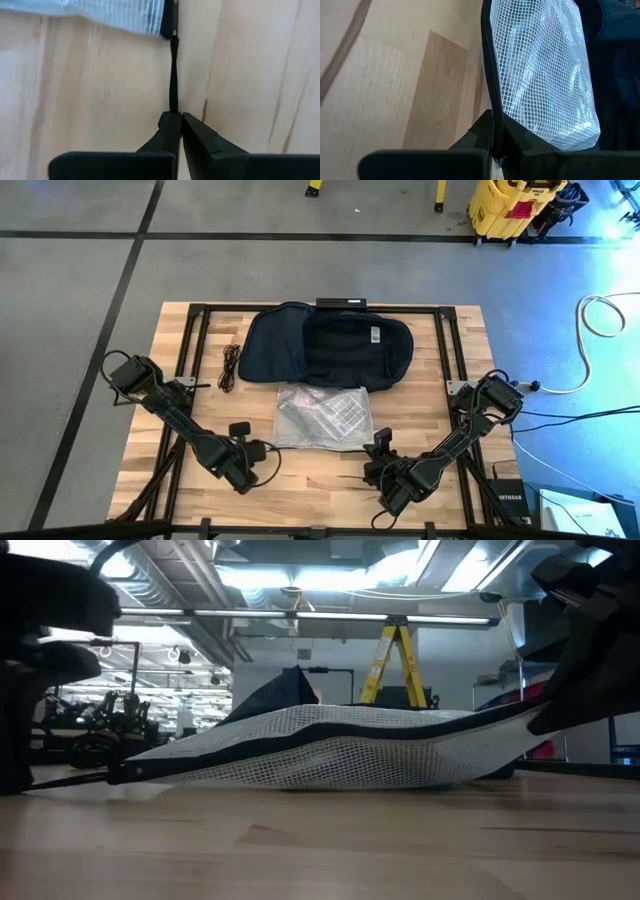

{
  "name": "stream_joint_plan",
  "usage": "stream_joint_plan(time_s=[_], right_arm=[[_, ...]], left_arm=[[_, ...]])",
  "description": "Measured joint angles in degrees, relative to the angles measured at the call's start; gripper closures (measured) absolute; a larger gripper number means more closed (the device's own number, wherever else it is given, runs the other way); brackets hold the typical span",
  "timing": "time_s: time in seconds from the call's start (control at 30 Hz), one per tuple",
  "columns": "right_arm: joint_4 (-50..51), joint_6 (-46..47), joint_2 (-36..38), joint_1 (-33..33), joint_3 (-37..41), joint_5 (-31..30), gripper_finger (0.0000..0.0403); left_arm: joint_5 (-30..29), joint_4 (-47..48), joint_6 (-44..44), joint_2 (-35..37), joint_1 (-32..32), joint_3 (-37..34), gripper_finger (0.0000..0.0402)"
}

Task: Unpack backpack
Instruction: Close the transparent zip bag, then put the transparent zip bag into the black backpack

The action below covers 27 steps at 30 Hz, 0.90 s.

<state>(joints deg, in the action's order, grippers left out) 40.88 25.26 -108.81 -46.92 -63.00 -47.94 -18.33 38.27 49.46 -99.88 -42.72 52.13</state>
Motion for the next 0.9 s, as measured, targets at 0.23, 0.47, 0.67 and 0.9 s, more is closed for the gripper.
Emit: stream_joint_plan(time_s=[0.23, 0.47, 0.67, 0.9], right_arm=[[-0.19, 0.20, 0.00, 0.02, 0.00, 0.00, 0.0403], [-0.39, 0.20, 0.00, 0.02, 0.00, 0.00, 0.0403], [-2.00, 0.09, 0.00, 0.02, 0.02, 0.04, 0.0403], [-4.47, -1.73, 0.00, 0.04, 0.02, 0.07, 0.0403]], left_arm=[[0.46, 2.64, 3.71, 3.59, -2.28, -3.02, 0.0402], [-0.94, 2.25, 5.90, 5.51, -2.19, -3.29, 0.0402], [-3.80, -3.97, 5.26, 5.54, -1.68, -3.26, 0.0377], [-7.52, -14.20, -0.16, 5.60, 1.06, -3.16, 0.0282]])
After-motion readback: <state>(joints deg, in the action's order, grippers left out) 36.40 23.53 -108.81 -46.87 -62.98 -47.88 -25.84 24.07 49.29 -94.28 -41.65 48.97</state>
